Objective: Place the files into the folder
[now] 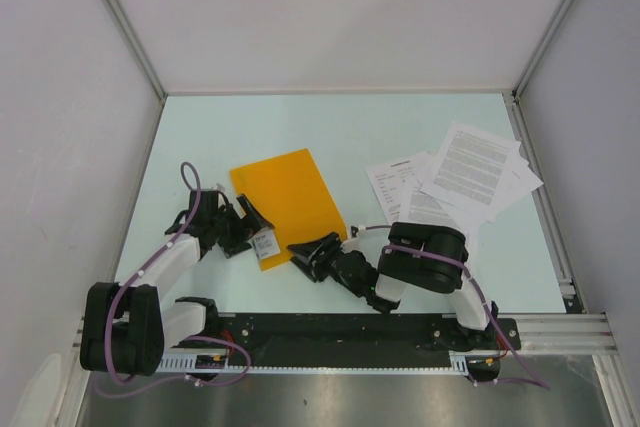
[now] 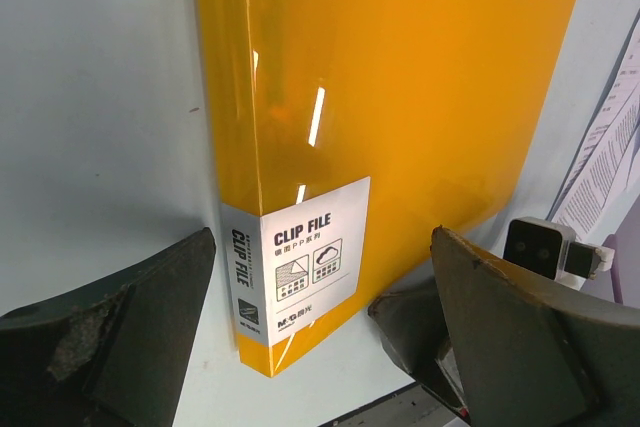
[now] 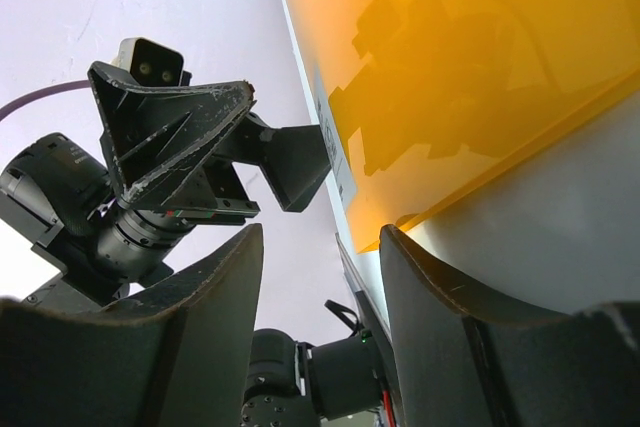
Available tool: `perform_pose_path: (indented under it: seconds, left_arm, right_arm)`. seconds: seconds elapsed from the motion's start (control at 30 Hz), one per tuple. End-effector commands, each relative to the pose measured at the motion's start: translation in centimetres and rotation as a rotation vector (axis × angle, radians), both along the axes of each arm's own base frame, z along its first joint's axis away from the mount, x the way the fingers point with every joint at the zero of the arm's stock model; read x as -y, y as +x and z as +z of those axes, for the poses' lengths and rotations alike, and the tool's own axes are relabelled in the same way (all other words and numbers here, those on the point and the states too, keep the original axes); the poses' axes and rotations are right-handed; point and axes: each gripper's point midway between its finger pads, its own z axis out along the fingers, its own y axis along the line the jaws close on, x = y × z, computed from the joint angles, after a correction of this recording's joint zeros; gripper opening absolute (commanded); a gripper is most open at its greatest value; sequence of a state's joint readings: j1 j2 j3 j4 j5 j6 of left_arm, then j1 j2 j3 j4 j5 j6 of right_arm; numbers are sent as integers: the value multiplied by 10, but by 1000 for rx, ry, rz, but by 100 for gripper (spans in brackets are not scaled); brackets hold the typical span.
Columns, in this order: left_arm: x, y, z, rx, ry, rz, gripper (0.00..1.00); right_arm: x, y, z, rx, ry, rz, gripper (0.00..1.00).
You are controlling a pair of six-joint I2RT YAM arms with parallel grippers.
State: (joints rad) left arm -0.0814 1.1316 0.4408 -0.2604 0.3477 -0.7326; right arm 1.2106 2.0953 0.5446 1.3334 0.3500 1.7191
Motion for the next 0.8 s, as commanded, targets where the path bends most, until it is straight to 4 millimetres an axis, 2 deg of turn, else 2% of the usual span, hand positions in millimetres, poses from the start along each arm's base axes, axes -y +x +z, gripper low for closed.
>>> perform_pose_path:
  seconds: [0.0, 0.27, 0.57, 0.77]
  left_arm:
    - [0, 0, 3, 19, 17, -22, 96]
    - [0, 2, 2, 20, 17, -24, 96]
    - [1, 3, 4, 23, 13, -27, 96]
    - [1, 2, 3, 18, 9, -26, 96]
  right_arm:
    - [6, -1, -15, -15, -78, -8, 55]
    - [3, -14, -24, -39, -110, 30, 58]
    - [11, -5, -25, -35, -167, -14, 58]
    - [9, 3, -24, -41, -157, -35, 57]
